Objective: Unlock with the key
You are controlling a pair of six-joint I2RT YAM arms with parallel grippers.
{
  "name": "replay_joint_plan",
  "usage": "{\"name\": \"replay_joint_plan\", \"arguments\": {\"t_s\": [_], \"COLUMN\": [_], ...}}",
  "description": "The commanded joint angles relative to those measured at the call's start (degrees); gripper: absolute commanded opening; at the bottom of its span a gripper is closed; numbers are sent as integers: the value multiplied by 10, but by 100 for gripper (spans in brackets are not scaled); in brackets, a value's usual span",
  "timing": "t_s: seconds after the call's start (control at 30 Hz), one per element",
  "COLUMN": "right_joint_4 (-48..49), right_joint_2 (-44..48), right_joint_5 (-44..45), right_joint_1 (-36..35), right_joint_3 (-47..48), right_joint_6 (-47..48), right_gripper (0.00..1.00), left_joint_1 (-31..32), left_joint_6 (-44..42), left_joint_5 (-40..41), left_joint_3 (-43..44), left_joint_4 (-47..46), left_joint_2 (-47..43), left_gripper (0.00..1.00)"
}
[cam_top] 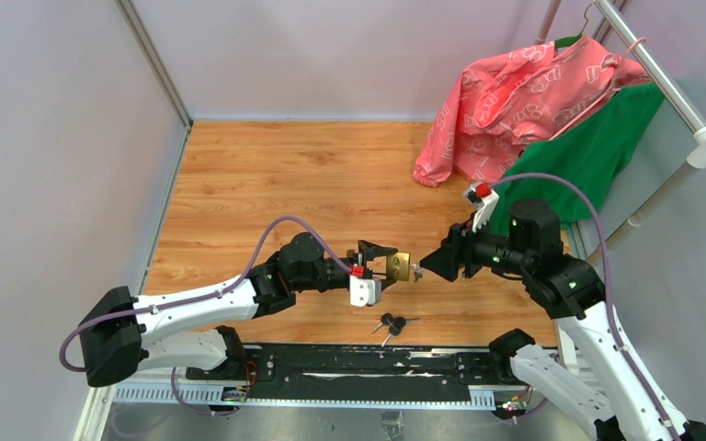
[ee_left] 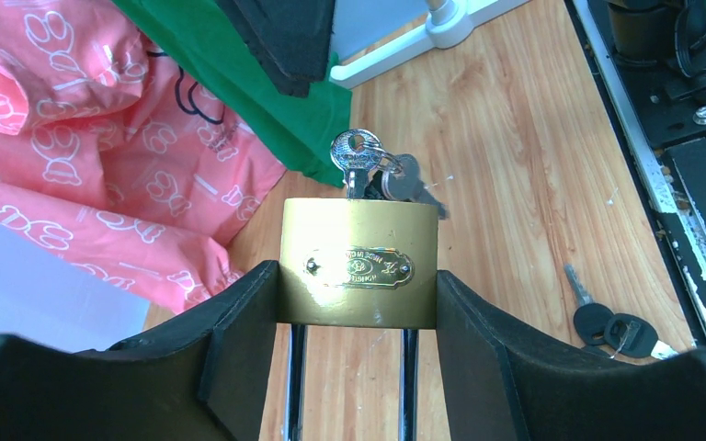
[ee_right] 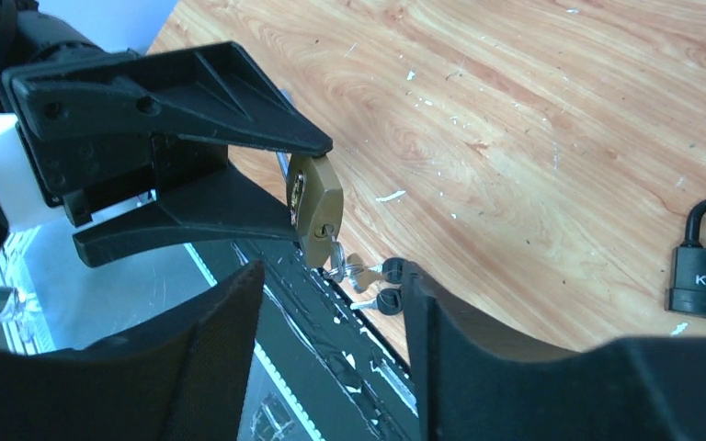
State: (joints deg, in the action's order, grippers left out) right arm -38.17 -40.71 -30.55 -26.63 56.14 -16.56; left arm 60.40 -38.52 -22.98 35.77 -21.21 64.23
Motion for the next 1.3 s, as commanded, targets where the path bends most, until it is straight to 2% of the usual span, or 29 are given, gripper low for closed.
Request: {"name": "replay_joint_plan", "arguments": {"t_s": [0.0, 0.37, 0.67, 1.27], "right_joint_4": [29, 40, 38, 33], "right_joint_2": [1, -2, -3, -3], "right_joint_5": [-40, -69, -78, -70], "right_joint_1": [2, 4, 5, 6], "right_joint_3": [-22, -34, -42, -49], "right_joint_6": [-12, -17, -11, -5], "right_gripper": [56, 40, 31, 27], "left_joint_1": [-2, -2, -3, -3], "left_joint_6": [5, 12, 14, 20], "left_joint_5": [8, -1, -7, -18], "left_joint_3": [6, 6, 10, 9], "left_joint_4": [-68, -68, -68, -68], "left_joint_2": [-11, -19, -21, -29], "left_gripper": [0, 0, 0, 0]}}
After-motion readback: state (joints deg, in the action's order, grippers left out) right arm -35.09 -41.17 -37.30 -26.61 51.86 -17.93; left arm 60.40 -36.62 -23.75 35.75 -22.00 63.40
